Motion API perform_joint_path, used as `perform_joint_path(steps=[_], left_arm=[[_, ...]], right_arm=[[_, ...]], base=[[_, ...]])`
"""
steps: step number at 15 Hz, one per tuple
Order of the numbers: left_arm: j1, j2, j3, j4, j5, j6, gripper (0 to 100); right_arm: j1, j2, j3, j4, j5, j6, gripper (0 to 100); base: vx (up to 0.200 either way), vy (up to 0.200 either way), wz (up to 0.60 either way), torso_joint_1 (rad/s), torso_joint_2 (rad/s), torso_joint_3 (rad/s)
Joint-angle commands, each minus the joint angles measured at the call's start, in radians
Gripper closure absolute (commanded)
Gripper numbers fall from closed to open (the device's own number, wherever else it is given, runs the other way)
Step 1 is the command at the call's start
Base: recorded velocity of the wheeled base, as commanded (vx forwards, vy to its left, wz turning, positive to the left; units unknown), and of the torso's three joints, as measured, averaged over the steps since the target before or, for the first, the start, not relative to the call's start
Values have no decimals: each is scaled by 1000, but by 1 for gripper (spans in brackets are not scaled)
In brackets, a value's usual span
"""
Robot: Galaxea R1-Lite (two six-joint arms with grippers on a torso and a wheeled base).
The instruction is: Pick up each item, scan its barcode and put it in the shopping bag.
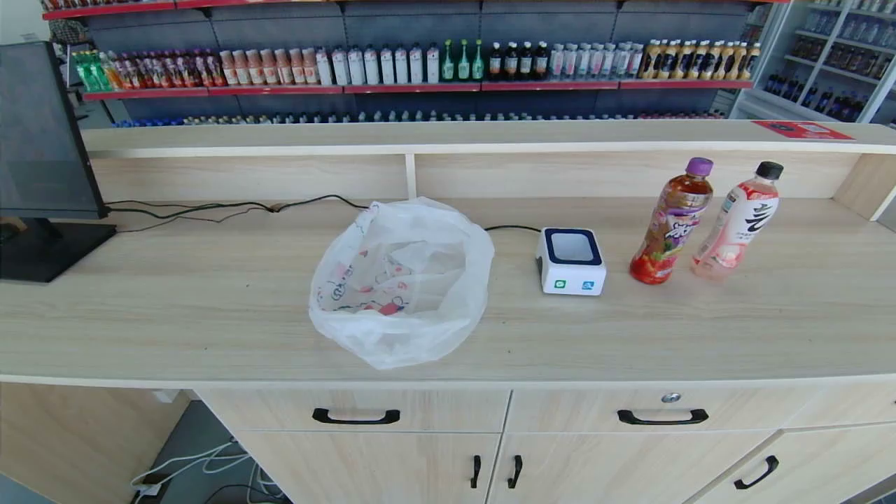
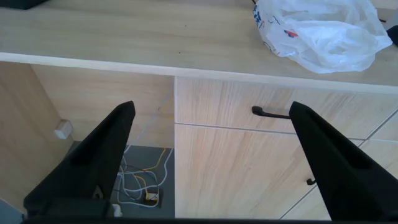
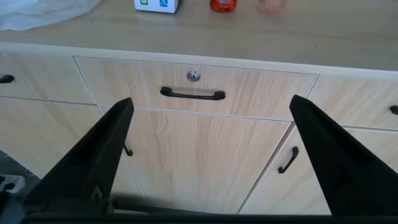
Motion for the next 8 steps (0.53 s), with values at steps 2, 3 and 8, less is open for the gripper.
perform_joint_path(steps=[2, 3, 8], left_arm=[[2, 0, 0, -1, 1, 0, 0], [2, 0, 0, -1, 1, 0, 0], [2, 0, 0, -1, 0, 1, 0]], right_arm=[[7, 22, -77, -20, 89, -42, 0], [10, 143, -215, -25, 155, -48, 0], [8, 1085, -905, -425, 152, 102, 0]], base=[[0, 0, 0, 0, 0, 0], [0, 0, 0, 0, 0, 0], [0, 0, 0, 0, 0, 0]])
